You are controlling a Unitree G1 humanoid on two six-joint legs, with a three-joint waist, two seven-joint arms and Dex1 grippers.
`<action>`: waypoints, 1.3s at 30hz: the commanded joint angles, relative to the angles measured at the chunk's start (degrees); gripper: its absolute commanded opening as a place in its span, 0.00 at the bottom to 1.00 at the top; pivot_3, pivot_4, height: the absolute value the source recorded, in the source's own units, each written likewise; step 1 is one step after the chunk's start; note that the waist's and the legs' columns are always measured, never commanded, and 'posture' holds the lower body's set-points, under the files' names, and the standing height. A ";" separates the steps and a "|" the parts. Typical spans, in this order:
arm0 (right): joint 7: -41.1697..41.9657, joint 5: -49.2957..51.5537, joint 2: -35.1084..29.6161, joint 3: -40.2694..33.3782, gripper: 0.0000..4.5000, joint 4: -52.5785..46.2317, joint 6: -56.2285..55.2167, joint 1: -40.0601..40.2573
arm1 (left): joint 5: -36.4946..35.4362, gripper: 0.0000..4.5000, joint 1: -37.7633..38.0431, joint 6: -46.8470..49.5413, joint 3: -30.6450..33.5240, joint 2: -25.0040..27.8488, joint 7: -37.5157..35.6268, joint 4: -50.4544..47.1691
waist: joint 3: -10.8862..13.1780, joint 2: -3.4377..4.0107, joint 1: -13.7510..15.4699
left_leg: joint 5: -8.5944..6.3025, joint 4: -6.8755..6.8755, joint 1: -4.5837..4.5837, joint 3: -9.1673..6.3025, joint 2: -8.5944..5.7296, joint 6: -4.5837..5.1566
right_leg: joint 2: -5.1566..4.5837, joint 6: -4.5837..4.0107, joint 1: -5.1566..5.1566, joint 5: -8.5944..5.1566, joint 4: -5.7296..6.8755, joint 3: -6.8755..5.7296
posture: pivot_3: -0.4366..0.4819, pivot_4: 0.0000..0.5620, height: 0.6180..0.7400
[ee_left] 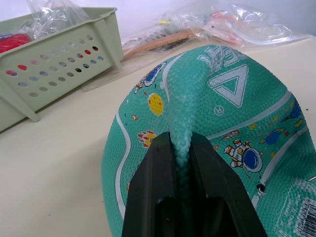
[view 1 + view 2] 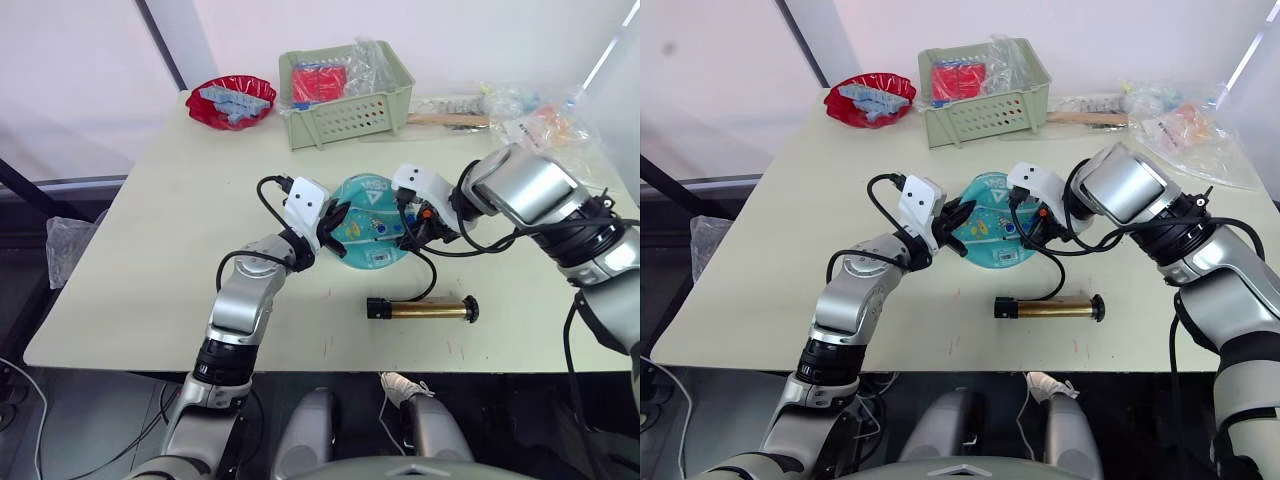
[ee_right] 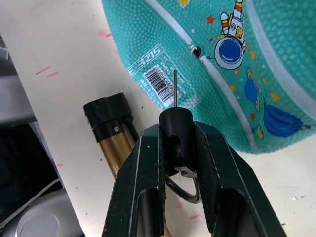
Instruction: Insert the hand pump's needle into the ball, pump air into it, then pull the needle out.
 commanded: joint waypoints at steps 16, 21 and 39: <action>-1.39 -3.96 4.02 -1.57 0.07 4.31 -3.57 0.05 | -0.05 0.01 0.77 1.81 -1.59 -0.33 -0.21 -0.42 | 0.00 0.00 -0.13 | 0.00 0.00 0.00 -0.02 -0.03 0.00 | 0.00 0.02 0.00 0.01 0.02 -0.01 | 0.48 0.27 0.97; -1.37 -4.62 4.31 -1.00 0.07 4.42 -3.96 0.61 | -0.07 0.01 0.77 1.91 -1.63 -0.42 -0.16 -0.45 | 0.00 0.00 -0.13 | 0.00 0.01 0.00 -0.02 -0.03 0.00 | 0.00 0.02 0.00 0.01 0.03 -0.01 | 0.48 0.27 0.97; -0.82 -8.46 5.93 0.21 0.07 7.37 -6.04 1.83 | 0.03 0.01 0.79 1.36 -1.57 -0.83 0.00 0.02 | -0.01 0.01 -0.21 | 0.00 0.11 0.02 -0.02 -0.03 0.00 | 0.01 0.03 0.02 0.02 0.11 0.00 | 0.48 0.27 0.97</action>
